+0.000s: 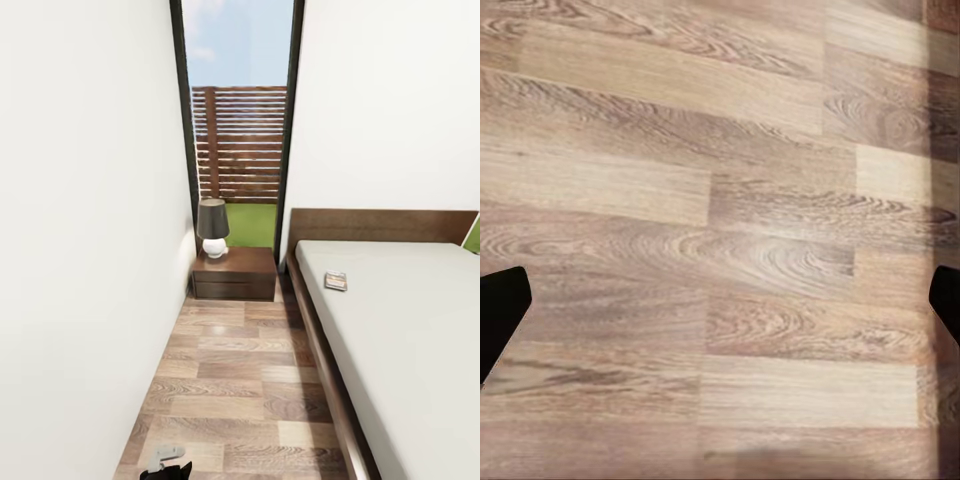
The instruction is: In the bedroom, move the book from the bed onto either nightstand, and place the two sandals side by side next to the bed.
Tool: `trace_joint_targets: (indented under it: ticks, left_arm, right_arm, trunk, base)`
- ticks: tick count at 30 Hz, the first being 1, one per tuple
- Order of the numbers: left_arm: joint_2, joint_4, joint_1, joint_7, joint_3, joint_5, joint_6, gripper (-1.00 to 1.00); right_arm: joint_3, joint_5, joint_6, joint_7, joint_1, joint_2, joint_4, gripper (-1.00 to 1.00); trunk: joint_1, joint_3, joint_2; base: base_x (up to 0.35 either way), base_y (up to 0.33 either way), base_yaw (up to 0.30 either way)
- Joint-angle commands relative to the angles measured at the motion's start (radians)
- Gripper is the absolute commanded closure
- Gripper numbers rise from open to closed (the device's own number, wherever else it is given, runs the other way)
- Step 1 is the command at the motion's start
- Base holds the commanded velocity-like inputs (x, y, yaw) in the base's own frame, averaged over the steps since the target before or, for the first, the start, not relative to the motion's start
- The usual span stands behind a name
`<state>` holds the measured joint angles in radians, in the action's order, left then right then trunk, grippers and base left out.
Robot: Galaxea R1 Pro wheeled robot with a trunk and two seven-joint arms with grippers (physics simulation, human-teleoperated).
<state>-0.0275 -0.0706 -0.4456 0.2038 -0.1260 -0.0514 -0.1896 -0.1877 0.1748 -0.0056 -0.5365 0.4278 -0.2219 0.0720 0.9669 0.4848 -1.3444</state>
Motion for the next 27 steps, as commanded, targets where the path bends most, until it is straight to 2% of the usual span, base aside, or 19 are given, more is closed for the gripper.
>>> trace_joint_targets:
  ticks: [1,27]
  left_arm:
    - [0.0,0.001,-0.001,0.006,-0.006,-0.005,-0.001,-1.0]
    - [0.0,0.0,-0.001,0.006,-0.007,-0.005,-0.001,-1.0]
  right_arm:
    - [-0.001,0.009,-0.001,-0.005,0.002,0.0,0.004,-1.0]
    - [-0.001,0.009,-0.001,-0.005,0.002,0.0,0.004,-1.0]
  trunk:
    - [0.001,0.001,-0.001]
    - [0.001,0.001,-0.001]
  base:
    - [0.328,0.0,0.0]
    - [0.328,0.0,0.0]
